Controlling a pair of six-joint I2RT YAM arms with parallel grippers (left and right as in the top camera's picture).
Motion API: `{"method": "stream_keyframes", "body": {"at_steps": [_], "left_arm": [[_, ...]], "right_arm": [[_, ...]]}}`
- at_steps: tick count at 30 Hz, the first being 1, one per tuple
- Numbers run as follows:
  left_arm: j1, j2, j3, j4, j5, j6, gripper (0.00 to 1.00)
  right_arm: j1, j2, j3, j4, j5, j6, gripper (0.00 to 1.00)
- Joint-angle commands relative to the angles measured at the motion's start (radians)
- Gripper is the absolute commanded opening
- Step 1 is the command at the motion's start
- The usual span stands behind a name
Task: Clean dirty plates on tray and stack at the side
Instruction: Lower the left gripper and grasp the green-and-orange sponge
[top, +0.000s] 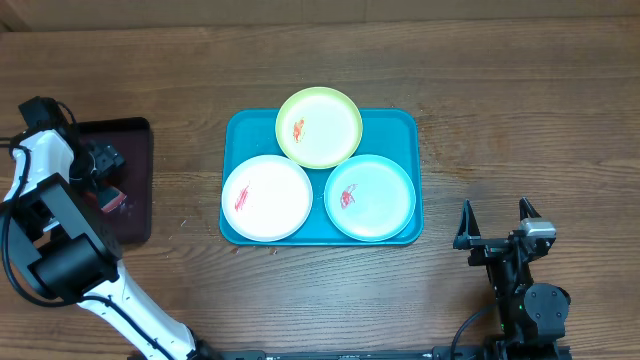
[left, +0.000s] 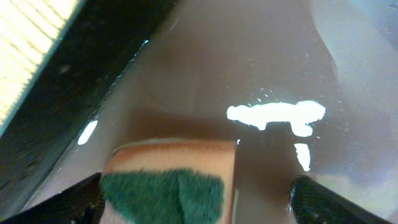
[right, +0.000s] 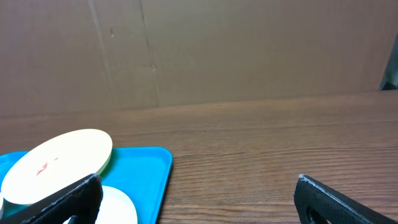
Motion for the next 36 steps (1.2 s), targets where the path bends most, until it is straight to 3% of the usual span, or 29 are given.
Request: {"method": "stream_keyframes", "body": {"at_steps": [1,3,6,8,9,10,11,12,17,22,24,26,28,36], "left_arm": [[-0.001,0.038,0.002,0.009,-0.014,0.015,0.62],[-0.001,0.038,0.002,0.009,-0.014,0.014,0.35],[-0.001,0.038,0.002,0.004,-0.014,0.015,0.07],[-0.001,0.038,0.002,-0.004,-0.014,0.015,0.04],[-0.001,0.038,0.002,-0.009,-0.014,0.015,0.12],[-0.001,0.038,0.002,-0.017,-0.014,0.015,0.37],[-0.001,0.038,0.002,-0.027,-0.014,0.015,0.77],[-0.001,0.038,0.002,-0.037,-0.014,0.015,1.0],[-0.002,0.038,0.002,-0.124,-0.014,0.015,1.0],[-0.002,0.038,0.002,-0.181,-0.014,0.015,0.82],[-0.002,0.038,0.002,-0.189,-0.014,0.015,0.65],[-0.002,0.038,0.002,-0.191,-0.014,0.015,0.29],[-0.002,0.038,0.002,-0.188,-0.021,0.02,0.04],[-0.002,0.031,0.078,-0.233,-0.099,0.03,0.04]], "right_arm": [[-0.002,-0.008,-0.01,0.006,-0.001,-0.003,1.0],[-0.002,-0.008,-0.01,0.006,-0.001,-0.003,1.0],[-0.002,-0.008,-0.01,0.006,-0.001,-0.003,1.0],[-0.002,-0.008,-0.01,0.006,-0.001,-0.003,1.0],[-0.002,-0.008,-0.01,0.006,-0.001,-0.003,1.0],[-0.002,-0.008,-0.01,0.006,-0.001,-0.003,1.0],[-0.002,-0.008,-0.01,0.006,-0.001,-0.003,1.0],[-0.002,-0.008,-0.01,0.006,-0.001,-0.003,1.0],[-0.002,-0.008,-0.01,0.006,-0.001,-0.003,1.0],[-0.002,-0.008,-0.01,0.006,-0.001,-0.003,1.0],[-0.002,-0.008,-0.01,0.006,-0.001,-0.003,1.0],[-0.002,-0.008,-0.01,0.006,-0.001,-0.003,1.0],[-0.002,-0.008,-0.01,0.006,-0.001,-0.003,1.0],[-0.002,-0.008,-0.01,0.006,-0.001,-0.003,1.0]]}}
